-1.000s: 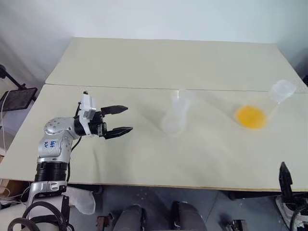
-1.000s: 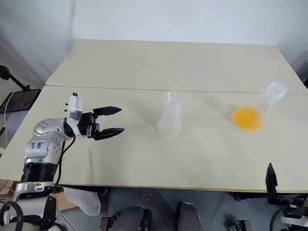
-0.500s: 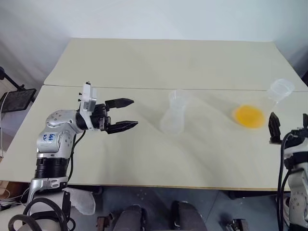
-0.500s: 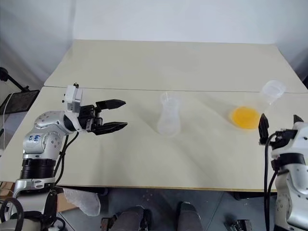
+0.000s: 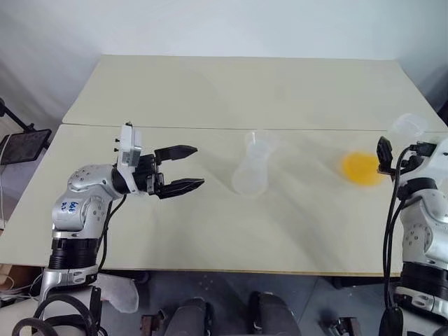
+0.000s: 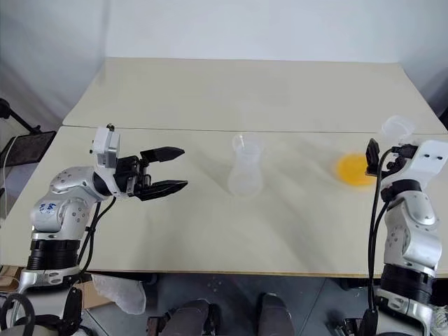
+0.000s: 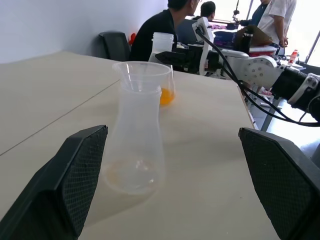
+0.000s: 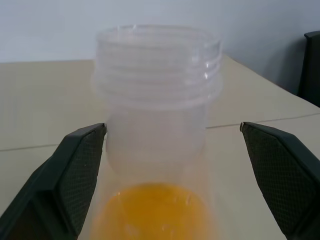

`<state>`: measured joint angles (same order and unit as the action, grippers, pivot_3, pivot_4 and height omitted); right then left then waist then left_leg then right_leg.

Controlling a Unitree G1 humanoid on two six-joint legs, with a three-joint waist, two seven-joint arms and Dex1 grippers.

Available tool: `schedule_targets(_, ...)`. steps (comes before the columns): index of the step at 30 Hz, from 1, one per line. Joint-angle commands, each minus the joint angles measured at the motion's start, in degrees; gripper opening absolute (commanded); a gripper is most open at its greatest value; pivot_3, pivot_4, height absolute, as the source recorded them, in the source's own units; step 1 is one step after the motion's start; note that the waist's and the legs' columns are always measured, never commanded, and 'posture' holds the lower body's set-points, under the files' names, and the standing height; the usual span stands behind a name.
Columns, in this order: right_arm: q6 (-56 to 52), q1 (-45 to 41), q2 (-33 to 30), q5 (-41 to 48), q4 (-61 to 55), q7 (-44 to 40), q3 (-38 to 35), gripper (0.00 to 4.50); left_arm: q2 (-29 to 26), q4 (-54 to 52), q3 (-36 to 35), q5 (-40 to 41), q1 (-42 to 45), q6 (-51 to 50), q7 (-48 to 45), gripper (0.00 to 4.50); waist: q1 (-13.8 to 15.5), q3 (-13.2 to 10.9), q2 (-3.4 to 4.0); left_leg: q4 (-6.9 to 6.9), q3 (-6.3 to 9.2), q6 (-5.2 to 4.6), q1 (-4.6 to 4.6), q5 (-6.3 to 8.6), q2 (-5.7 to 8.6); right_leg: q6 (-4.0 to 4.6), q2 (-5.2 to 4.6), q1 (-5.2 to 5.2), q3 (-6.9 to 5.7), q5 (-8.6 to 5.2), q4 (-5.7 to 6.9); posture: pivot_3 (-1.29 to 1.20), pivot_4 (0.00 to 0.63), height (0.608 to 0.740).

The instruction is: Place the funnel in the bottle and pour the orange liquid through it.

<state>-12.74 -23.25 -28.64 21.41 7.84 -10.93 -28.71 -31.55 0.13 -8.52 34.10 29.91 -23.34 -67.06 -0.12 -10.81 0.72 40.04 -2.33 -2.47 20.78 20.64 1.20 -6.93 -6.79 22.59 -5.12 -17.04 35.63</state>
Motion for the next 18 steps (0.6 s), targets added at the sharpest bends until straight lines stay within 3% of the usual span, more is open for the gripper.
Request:
schedule_targets(1, 2.8, -2.0, -1.2, -0.3, 1.4, -1.0, -0.3, 4.5, 0.0, -3.1, -1.0, 1.7, -0.6, 0.1, 1.1, 4.46, 0.0, 0.0, 0.0, 0.0, 0.0, 0.0, 0.0, 0.0, 0.0, 0.0, 0.0, 0.0, 0.0, 0.0, 0.0, 0.0, 0.15, 0.74)
schedule_targets(8, 5.2, -4.3, -0.7, 0.8, 4.4, -1.3, -1.1, 4.5, 0.0, -4.2, -0.7, 2.1, -1.4, 0.3, 2.2, 4.46, -0.1, 0.0, 0.0, 0.0, 0.01, 0.0, 0.02, 0.0, -0.01, 0.0, 0.01, 0.01, -0.01, 0.0, -0.01, 0.0, 0.15, 0.74)
schedule_targets(11, 6.3, -5.1, -0.3, 2.1, 5.1, -1.5, -1.7, 3.87, 0.3, -4.5, -0.6, 2.1, -1.5, 0.6, 2.8, 4.5, -0.1, 0.0, 0.0, 0.0, 0.01, 0.0, 0.03, 0.0, -0.01, 0.0, 0.01, 0.01, -0.01, 0.0, -0.02, 0.0, 0.15, 0.74)
schedule_targets(15, 6.2, -5.4, 0.1, 3.1, 4.4, -1.9, -1.3, 2.49, 0.4, -4.6, -0.5, 2.1, -1.5, 0.6, 3.1, 4.5, -0.1, 0.0, 0.0, 0.0, 0.01, 0.0, 0.04, 0.0, -0.01, 0.0, 0.01, 0.01, -0.02, 0.0, -0.04, 0.0, 0.15, 0.74)
schedule_targets(18, 6.4, -5.4, 0.1, 3.3, 3.5, -2.3, -0.7, 2.42, 0.5, -4.8, -0.3, 2.1, -1.7, 0.6, 3.3, 4.5, -0.1, 0.0, 0.01, 0.0, 0.01, 0.0, 0.07, 0.0, -0.01, 0.0, 0.01, 0.03, -0.02, 0.0, -0.05, 0.0, 0.15, 0.74)
